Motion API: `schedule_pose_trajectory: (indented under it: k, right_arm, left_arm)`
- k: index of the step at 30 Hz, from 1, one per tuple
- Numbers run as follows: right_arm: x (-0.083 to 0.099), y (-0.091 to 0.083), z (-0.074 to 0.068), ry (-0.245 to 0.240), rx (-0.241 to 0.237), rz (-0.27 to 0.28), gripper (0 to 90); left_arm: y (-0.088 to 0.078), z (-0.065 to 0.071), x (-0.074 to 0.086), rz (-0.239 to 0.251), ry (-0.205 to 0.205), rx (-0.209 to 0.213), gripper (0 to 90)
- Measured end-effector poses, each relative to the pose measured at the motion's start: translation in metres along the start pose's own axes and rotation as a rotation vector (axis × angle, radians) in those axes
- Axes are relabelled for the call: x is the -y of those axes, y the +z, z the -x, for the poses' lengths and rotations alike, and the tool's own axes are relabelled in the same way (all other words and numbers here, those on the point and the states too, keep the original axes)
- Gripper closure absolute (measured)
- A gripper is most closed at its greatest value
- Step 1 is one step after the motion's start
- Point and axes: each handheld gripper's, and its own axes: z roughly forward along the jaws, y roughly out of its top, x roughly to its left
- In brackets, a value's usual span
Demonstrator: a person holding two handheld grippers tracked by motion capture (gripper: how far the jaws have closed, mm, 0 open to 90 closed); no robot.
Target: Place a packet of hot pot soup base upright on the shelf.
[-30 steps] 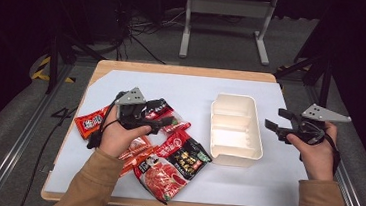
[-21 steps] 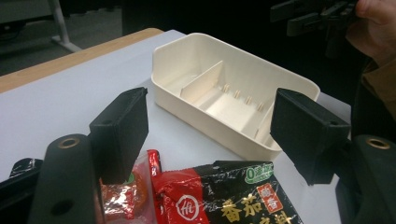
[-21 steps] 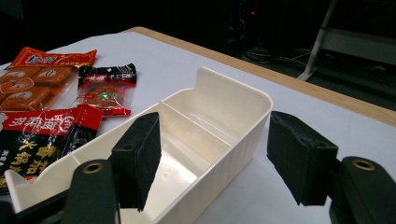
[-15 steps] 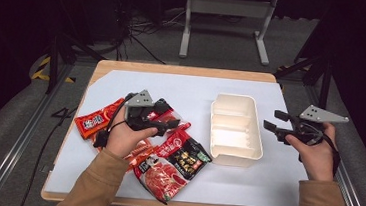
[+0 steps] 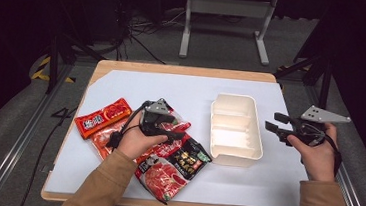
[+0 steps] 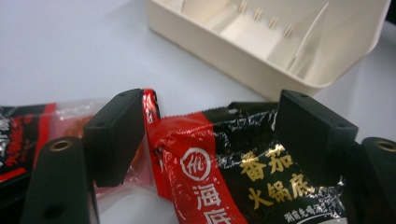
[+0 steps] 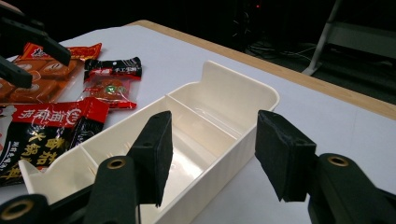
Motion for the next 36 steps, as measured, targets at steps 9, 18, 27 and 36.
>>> schedule_pose_trajectory:
  k: [9, 18, 27, 36]
  right_arm:
    - [0.001, 0.0, 0.001, 0.003, 0.003, -0.003, 47.9]
    - [0.004, 0.0, 0.001, 0.006, 0.008, -0.022, 49.5]
    - [0.008, -0.004, 0.002, 0.021, 0.013, -0.028, 48.6]
    - [0.011, -0.008, 0.003, 0.038, 0.029, -0.023, 47.0]
  left_arm:
    - [0.017, -0.006, 0.009, -0.074, -0.021, -0.016, 24.5]
    - [0.025, -0.014, 0.014, -0.115, -0.058, 0.002, 44.0]
    - [0.032, -0.019, 0.017, -0.147, -0.109, 0.043, 48.7]
    - [0.039, -0.022, 0.019, -0.218, -0.165, 0.067, 50.0]
